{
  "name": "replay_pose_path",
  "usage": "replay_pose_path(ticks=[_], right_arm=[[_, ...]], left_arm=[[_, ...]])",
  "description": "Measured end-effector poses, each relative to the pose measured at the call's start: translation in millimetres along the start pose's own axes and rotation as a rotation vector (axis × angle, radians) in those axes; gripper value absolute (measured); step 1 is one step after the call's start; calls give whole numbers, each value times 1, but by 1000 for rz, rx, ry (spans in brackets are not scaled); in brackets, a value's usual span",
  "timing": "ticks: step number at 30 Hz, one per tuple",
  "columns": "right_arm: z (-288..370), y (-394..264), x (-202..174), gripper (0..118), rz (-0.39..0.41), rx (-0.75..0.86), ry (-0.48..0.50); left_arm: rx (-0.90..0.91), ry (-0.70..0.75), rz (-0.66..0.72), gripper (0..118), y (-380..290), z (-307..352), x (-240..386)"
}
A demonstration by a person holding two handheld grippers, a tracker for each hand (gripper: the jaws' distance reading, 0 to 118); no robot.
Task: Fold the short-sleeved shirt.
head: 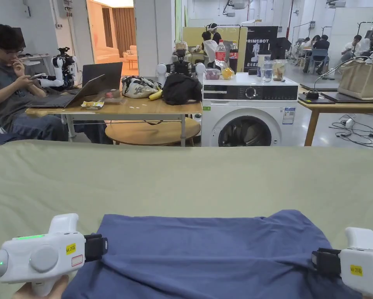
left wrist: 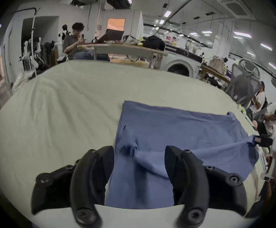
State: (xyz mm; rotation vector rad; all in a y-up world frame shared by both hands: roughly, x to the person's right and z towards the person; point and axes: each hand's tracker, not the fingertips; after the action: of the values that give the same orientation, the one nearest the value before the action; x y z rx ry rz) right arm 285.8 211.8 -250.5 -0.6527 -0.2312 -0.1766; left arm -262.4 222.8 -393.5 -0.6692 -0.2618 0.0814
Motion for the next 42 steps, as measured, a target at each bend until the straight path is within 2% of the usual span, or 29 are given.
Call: replay_pose_path(ticks=[4,5,6,7,8,9,10,11,13,16,18,21,22,23,24,25,26,28,31,33,34,35,36,38,39,40,42], right_arm=[[30,1,-7,67,-11,88,3],[39,2,-9,61,-13,106,8],[46,2,-11,50,-18,136,14],[54,2,-13,32,-21,150,24],[63,2,-15,8,-25,160,37],[70,2,-16,1,-28,160,54],[76,2,-18,0,-28,164,70],[82,1,-20,0,-20,167,78],[91,-2,-27,0,38,198,20],[102,-9,-30,0,36,201,41],[105,-14,-33,0,57,213,10],[108,-20,-30,0,43,205,34],[109,-22,-30,0,42,203,39],[110,-25,-28,0,50,197,51],[112,-28,-26,0,59,192,54],[114,-31,-24,0,60,191,58],[118,-35,-22,0,57,189,75],[119,-41,-17,0,45,174,89],[117,-49,-14,0,20,147,101],[112,-54,-14,0,14,123,106],[111,-56,-13,0,14,119,105],[110,-58,-13,0,13,113,102],[108,-61,-12,0,13,106,99],[104,-64,-7,2,8,91,90],[100,-65,-5,22,3,73,84],[96,-65,-2,49,-1,54,67],[78,-68,11,66,-13,18,-46]], left_arm=[[82,-1,-98,63,7,32,17],[108,1,-127,63,8,43,23],[125,-5,-148,57,10,52,29],[142,-3,-163,43,11,60,33],[161,3,-171,15,12,68,38],[166,-15,-161,0,14,75,40],[173,-34,-153,0,16,80,41],[178,-58,-135,0,17,87,44],[183,-69,-117,0,17,95,47],[182,-102,-76,0,14,109,49],[160,-86,-72,0,12,110,48],[111,-69,-48,0,7,107,34],[77,-68,-25,12,4,103,26],[31,-44,5,38,-1,97,16],[33,-7,8,54,-10,93,7],[32,12,3,63,-19,88,0],[21,-6,3,64,-28,80,-9],[-74,-64,46,64,-43,60,-19],[-112,-36,63,60,-57,30,-18],[-155,-3,66,24,-61,10,-17],[-189,-9,68,10,-62,1,-17],[-203,0,65,1,-64,-4,-15],[-212,27,41,1,-65,-5,-11],[-192,-33,9,1,-62,-2,-5],[-202,-16,-14,1,-63,-2,1],[-208,20,-50,1,-64,-4,5],[-231,16,-41,1,-64,-11,4]])
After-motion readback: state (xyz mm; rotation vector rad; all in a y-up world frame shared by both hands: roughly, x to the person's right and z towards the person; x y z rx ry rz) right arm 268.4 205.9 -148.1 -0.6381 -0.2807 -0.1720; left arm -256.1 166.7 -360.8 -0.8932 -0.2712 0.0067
